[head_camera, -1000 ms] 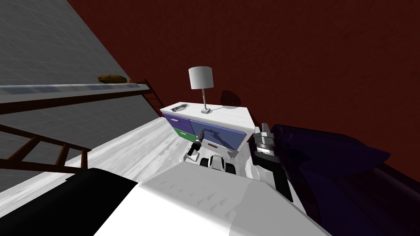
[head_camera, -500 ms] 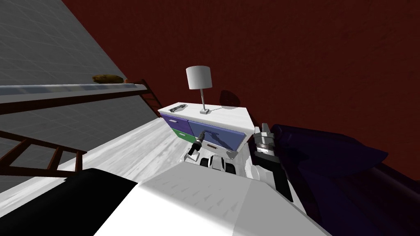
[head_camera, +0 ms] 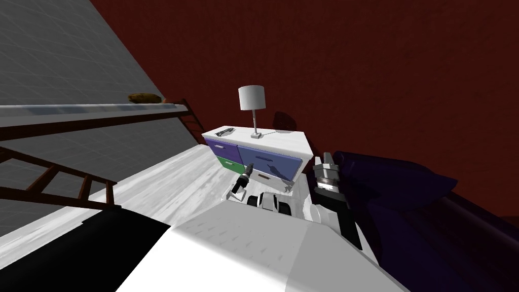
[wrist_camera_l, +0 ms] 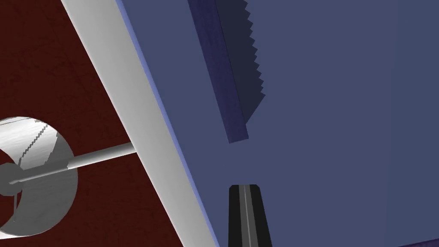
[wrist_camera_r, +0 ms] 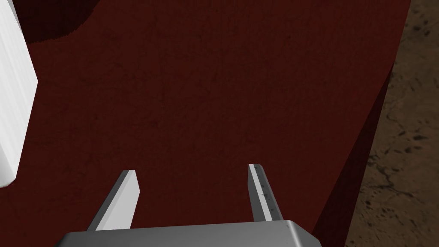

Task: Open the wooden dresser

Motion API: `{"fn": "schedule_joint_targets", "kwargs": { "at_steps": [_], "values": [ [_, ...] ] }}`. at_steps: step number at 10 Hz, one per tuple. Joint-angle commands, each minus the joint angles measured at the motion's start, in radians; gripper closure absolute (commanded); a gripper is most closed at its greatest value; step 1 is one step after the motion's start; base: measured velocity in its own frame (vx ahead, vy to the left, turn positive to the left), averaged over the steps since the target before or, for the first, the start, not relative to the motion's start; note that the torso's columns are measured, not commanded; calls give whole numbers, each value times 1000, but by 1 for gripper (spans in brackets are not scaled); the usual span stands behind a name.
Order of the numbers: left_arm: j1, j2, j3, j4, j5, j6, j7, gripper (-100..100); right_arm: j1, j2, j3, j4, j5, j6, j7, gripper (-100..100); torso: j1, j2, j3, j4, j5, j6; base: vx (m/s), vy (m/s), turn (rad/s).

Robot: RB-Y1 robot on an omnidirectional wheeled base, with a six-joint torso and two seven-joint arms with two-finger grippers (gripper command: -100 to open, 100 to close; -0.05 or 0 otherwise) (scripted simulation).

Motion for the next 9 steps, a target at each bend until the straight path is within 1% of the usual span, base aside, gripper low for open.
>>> {"fn": "schedule_joint_targets", "kwargs": {
  "at_steps": [1,3,5,6,7,9],
  "values": [
    [-10,0,3,-9,3,29,3,-100,0,0,0,0,0,0,0,0,1,-8,-5,-2,0,0,155,-22,-28],
    [-19,-1,6,-17,5,53,5,-100,1,0,0,0,0,0,0,0,2,-1,-1,-1,0,0,157,-21,-22],
    [-17,-1,6,-16,4,48,4,-100,0,0,0,0,0,0,0,0,3,11,6,2,1,0,52,-8,0],
    [-17,-1,6,-16,4,47,4,100,0,0,0,0,0,0,0,0,3,13,8,3,1,0,11,-1,0],
    [-2,6,-2,-37,5,53,5,100,0,0,0,0,0,0,0,0,3,10,6,3,1,0,-125,30,30],
    [10,11,-7,-53,6,58,5,100,0,0,0,0,0,0,0,0,3,12,7,3,1,0,-175,42,25]
  ]
}}
